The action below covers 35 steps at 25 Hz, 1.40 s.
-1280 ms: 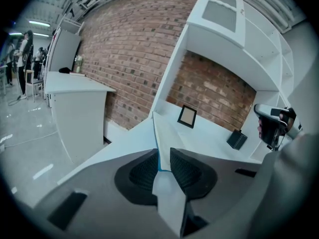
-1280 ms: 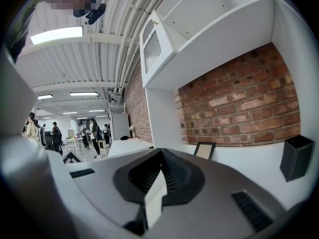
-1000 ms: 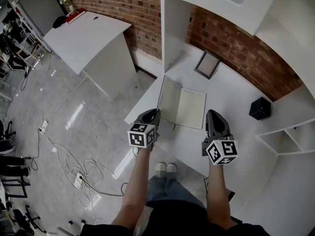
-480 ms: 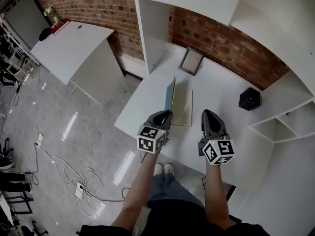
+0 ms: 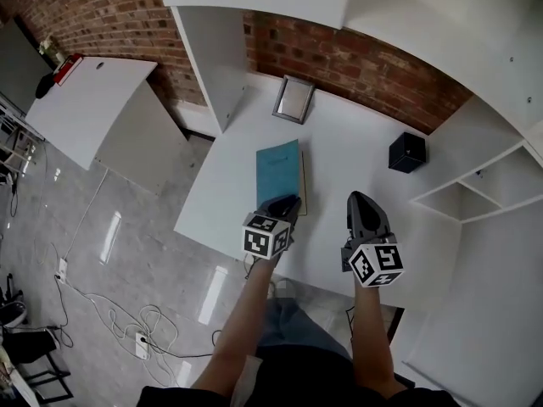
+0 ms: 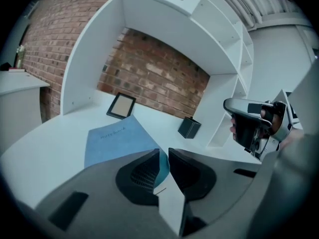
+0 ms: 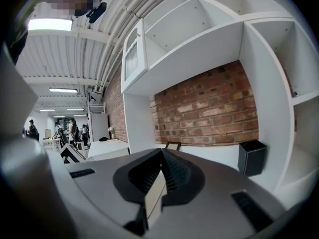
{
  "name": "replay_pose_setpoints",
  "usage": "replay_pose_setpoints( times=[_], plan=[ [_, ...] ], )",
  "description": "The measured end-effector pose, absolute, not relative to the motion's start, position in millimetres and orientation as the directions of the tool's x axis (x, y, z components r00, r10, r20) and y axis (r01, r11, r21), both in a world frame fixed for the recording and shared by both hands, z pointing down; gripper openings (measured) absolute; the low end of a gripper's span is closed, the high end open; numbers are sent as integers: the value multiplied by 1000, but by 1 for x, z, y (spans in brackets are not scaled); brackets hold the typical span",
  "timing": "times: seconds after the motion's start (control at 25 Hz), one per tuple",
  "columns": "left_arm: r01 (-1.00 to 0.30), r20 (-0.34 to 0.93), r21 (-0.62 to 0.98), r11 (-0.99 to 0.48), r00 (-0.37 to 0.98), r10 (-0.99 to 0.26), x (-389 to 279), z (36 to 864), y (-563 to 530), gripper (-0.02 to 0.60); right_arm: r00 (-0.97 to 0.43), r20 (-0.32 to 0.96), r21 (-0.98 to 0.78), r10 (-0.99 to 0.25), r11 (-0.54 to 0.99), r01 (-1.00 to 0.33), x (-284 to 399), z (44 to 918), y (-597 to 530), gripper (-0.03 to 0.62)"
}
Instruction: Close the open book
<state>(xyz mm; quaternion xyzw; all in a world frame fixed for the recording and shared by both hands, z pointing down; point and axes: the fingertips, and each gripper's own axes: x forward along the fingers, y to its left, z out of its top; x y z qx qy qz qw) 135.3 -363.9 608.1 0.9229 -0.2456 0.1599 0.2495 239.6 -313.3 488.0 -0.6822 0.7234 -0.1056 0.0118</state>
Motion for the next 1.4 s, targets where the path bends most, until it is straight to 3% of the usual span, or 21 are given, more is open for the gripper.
replay_pose_setpoints(
  times=[0.44,0.84,1.12,1.4],
  plan=[
    [-528,555,460,-714,798,-234,168,662,-361,120,1,152,-163,-988,-26,-986,279,497,-300,-2],
    [-533,582,483,-694,788,-200,167,676,-361,127,-8,154,-152,-988,-16,-988,278,493,-301,-2],
    [-512,530,455,-728,813,-240,166,656,-365,127,-10,135,-152,-991,-11,-988,277,488,-300,-2],
    [-470,364,414,-779,870,-331,151,585,-376,127,-19,88,-157,-996,5,-988,268,470,-303,-2]
  ],
)
